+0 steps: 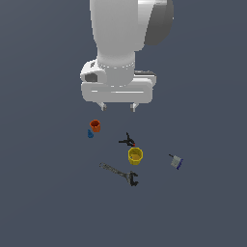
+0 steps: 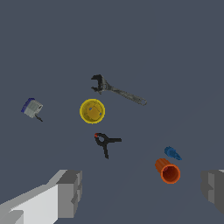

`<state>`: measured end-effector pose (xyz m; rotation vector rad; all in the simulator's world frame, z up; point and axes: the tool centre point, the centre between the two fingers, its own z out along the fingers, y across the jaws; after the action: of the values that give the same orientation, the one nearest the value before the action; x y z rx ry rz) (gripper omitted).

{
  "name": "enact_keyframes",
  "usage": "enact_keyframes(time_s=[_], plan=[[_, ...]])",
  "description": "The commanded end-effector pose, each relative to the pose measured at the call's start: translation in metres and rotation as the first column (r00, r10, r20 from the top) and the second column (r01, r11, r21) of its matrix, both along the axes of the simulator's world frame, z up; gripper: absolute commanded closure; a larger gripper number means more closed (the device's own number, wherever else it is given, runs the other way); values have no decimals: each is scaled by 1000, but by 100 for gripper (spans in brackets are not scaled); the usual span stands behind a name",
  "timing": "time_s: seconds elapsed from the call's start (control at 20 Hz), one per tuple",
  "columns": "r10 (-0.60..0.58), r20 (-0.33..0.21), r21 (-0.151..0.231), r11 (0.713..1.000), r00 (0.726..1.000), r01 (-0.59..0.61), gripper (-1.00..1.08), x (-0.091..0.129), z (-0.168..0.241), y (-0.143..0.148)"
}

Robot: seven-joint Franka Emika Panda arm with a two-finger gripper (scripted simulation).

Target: Pick up a designated object from a clutter of objects.

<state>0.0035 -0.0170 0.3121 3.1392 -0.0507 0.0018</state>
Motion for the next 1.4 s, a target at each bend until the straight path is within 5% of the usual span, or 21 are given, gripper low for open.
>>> enact_keyframes(time_s=[0.0,0.75,1.35], plan=[[0,0,0,1000,1000,0,-92,0,0,0],[-17,-28,8,1000,999,17,-92,-7,-5,4],[220,-29,-23,975,975,-221,-92,31,-57,58]])
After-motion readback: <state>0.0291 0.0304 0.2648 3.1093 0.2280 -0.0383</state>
